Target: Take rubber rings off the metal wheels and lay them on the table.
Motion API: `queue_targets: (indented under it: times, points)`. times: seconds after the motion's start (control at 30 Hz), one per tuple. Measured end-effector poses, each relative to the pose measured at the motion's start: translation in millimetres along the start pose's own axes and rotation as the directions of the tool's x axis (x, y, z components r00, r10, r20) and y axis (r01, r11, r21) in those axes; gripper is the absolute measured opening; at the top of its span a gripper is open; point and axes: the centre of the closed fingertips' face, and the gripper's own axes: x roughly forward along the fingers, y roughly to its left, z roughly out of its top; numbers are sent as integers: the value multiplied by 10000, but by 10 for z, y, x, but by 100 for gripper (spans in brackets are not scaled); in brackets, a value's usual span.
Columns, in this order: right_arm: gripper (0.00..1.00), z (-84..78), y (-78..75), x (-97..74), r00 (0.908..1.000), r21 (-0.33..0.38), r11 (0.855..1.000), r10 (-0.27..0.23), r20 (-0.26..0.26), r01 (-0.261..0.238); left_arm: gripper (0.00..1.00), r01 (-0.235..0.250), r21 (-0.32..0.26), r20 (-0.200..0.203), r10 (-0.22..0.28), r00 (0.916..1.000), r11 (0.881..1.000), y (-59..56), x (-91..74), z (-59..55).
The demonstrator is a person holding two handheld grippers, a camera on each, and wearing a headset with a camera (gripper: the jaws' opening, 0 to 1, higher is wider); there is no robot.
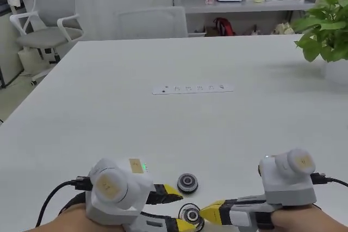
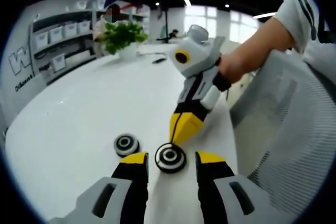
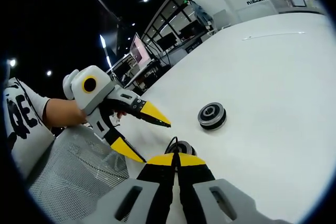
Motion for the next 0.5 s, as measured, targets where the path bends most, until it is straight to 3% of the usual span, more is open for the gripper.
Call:
queue_targets:
  times: [0.5]
  points:
    - [0,32,6,-22,9999,36,10000,46,149,-47,54,10,-63,257,-9,9997,10000,-4,-198,55]
